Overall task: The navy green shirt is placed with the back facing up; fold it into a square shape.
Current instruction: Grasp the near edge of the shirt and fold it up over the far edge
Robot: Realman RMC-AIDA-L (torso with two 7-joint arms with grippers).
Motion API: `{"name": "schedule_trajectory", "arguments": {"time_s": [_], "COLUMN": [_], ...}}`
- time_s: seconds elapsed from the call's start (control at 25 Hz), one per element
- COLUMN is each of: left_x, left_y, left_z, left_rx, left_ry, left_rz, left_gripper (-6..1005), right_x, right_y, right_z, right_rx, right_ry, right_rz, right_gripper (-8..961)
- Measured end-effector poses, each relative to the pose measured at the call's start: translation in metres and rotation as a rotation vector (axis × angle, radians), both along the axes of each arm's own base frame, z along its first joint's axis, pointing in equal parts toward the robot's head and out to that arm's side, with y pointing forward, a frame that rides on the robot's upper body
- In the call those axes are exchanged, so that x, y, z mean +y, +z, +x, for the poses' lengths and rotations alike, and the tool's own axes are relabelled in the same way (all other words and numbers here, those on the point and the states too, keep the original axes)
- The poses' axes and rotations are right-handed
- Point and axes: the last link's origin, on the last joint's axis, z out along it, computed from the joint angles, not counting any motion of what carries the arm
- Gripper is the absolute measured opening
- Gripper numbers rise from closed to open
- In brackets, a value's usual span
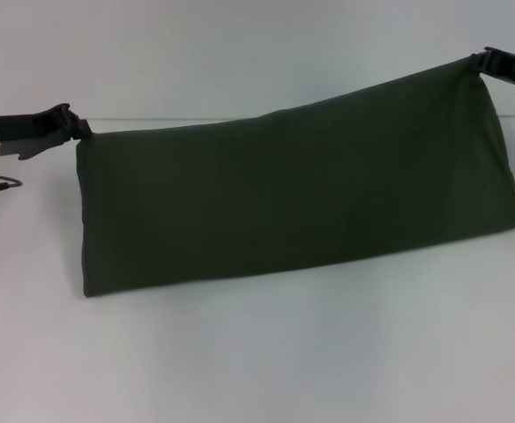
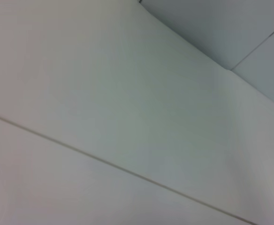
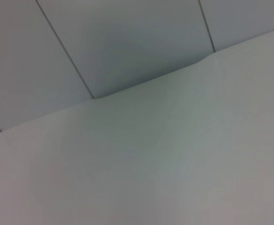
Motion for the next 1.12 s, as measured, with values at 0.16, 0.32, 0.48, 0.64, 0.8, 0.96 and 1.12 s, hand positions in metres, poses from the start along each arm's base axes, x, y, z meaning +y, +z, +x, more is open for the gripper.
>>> {"name": "schedule_trajectory", "arguments": {"time_s": [0.16, 0.32, 0.48, 0.64, 0.8, 0.96, 1.12], "left_x": [0.005, 0.008, 0.01, 0.013, 0.016, 0.018, 0.019], "left_y": [-0.007, -0.008, -0.007, -0.006, -0.008, -0.01, -0.013], "left_z": [0.003, 0.004, 0.006, 0.008, 0.011, 0.013, 0.016], "left_rx": [0.038, 0.061, 0.07, 0.081, 0.102, 0.105, 0.107], "left_ry": [-0.002, -0.004, -0.005, -0.01, -0.021, -0.023, -0.031], "left_rz": [0.012, 0.026, 0.036, 0.044, 0.042, 0.042, 0.025], "left_gripper": [2, 2, 2, 2, 2, 2, 2], "right_x": [0.005, 0.007, 0.008, 0.009, 0.008, 0.008, 0.008], "right_y": [-0.015, -0.02, -0.02, -0.02, -0.02, -0.02, -0.018], "right_z": [0.001, 0.001, -0.001, -0.001, 0.0, 0.0, 0.002], "right_rx": [-0.056, -0.09, -0.094, -0.093, -0.088, -0.087, -0.091], "right_ry": [-0.035, -0.05, -0.048, -0.05, -0.056, -0.056, -0.054], "right_rz": [0.028, 0.052, 0.057, 0.061, 0.062, 0.06, 0.053], "right_gripper": [39, 51, 62, 74, 85, 96, 108]}}
